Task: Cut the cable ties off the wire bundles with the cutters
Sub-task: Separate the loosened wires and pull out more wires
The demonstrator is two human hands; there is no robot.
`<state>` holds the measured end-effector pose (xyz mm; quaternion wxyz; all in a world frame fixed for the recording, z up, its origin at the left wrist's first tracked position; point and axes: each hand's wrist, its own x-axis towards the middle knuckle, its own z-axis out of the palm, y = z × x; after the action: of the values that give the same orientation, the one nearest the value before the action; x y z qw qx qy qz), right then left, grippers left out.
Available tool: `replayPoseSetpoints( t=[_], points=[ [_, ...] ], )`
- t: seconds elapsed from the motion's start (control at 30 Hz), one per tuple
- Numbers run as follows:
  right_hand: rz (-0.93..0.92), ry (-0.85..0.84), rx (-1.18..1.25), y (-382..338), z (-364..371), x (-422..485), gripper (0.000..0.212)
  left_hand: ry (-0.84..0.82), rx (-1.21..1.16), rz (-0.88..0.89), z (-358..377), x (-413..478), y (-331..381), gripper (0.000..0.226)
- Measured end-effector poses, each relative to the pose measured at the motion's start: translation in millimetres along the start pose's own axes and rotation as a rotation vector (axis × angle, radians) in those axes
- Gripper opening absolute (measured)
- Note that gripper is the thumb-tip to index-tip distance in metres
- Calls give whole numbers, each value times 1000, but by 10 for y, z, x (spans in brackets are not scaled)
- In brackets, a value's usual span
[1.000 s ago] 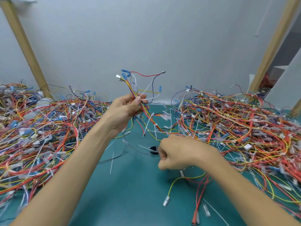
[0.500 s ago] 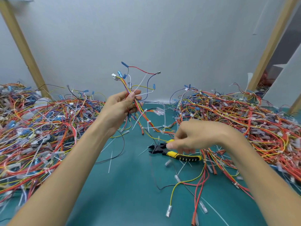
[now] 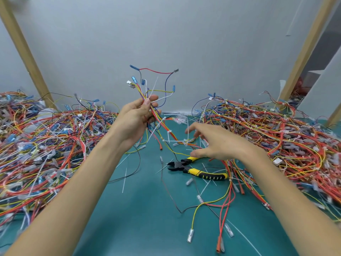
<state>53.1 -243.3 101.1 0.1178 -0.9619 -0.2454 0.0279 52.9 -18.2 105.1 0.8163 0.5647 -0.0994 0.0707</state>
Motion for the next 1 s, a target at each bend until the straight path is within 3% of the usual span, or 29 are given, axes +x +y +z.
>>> replayPoseSetpoints(
  t=[0.1,0.2,0.5,0.67,0.73,0.83,0.93,1.0],
  points=[
    [12,-84,-16,84,68,51,40,-20,-158,12,26,-3,40,22],
    [9,67,-15,160,105,91,5,-19,-284,45,43,3,83,21],
    [-36,844,562,142,-14,96,13,89,-293,190,-13,13,154,17],
    [-88,978,619,120,-126,77,37,76,-322,231,-2,-1,197,16],
    [-76,1033,435,130,-131,55,44,56,-369,244,-1,-10,225,16],
    [74,984,129,203,-106,39,39,42,-422,262,-29,-17,274,16],
    [316,672,191,323,-100,54,48,73,-429,288,-85,-5,332,16],
    [379,553,240,389,-80,54,52,102,-434,302,-122,3,351,16]
  ],
)
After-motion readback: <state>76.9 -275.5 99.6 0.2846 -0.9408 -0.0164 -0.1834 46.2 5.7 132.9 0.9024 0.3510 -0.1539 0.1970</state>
